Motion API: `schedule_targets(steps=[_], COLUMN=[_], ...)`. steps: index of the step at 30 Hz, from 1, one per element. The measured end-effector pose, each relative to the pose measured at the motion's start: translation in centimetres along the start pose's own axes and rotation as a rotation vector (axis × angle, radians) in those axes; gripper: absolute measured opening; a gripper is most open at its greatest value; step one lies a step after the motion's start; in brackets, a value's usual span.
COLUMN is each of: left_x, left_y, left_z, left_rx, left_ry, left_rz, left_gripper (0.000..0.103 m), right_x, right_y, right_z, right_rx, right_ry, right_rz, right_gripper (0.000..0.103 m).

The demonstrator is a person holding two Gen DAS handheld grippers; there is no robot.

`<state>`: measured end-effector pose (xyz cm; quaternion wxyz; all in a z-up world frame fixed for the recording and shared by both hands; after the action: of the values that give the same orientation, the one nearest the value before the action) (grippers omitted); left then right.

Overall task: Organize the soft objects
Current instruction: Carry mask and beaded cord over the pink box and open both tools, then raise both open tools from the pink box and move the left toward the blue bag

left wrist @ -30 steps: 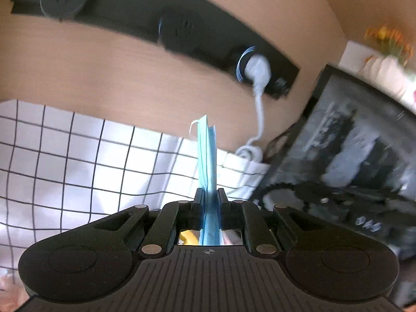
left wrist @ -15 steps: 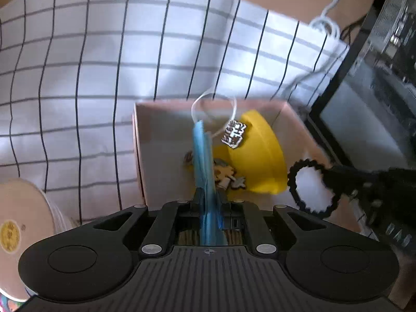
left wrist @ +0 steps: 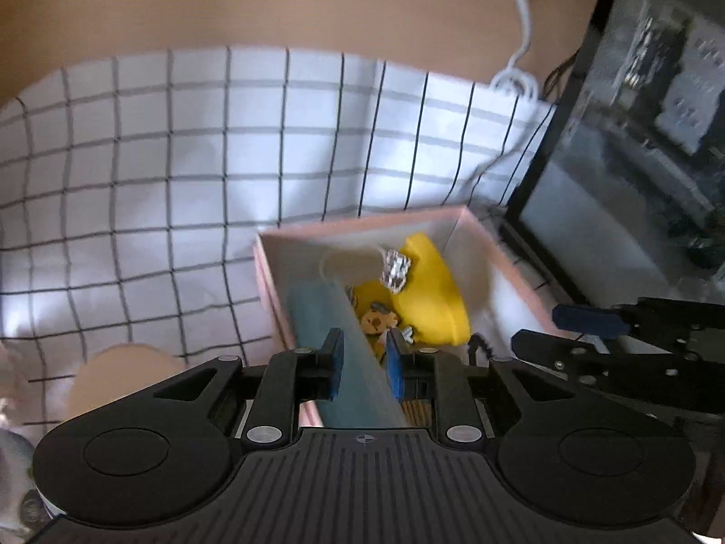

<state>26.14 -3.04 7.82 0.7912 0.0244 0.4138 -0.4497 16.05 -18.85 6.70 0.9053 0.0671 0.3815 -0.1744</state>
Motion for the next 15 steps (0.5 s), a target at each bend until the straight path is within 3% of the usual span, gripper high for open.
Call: schedule_targets(steps=[7, 11, 15], left_x=[-9.5, -16.4, -22.8], left_y=[3.2, 7.2, 11.9], left_z=[-1.7, -4.9, -8.4], left_rx=[-0.041, -0.070, -0.120], left_ry=[-0.187, -0.271, -0.306], left_rz=[0.057, 0.168, 0.307], left_gripper=[0.023, 0.023, 0.023], right_x=[-3.9, -5.6, -6.6], right_y=[5.5, 10.9, 16.8], right_z=[2.7, 4.2, 5.0], right_rx=[0.004, -0.027, -0.064], right_ry=[-0.109, -0.155, -0.157], right_rz=[0.054, 0.125, 0.209], right_gripper=[0.045, 0.049, 0.049])
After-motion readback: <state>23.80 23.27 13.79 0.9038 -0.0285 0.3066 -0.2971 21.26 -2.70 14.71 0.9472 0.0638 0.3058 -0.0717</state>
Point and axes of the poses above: each gripper's, at about its wrist camera, not at the fingertips, and x roughly the way its jaws point, y to its left, z to its top, the point moved 4 cm from there along x, roughly the way its jaws point, and after that the axes turned 13 degrees about -z, right-handed, at the moved point
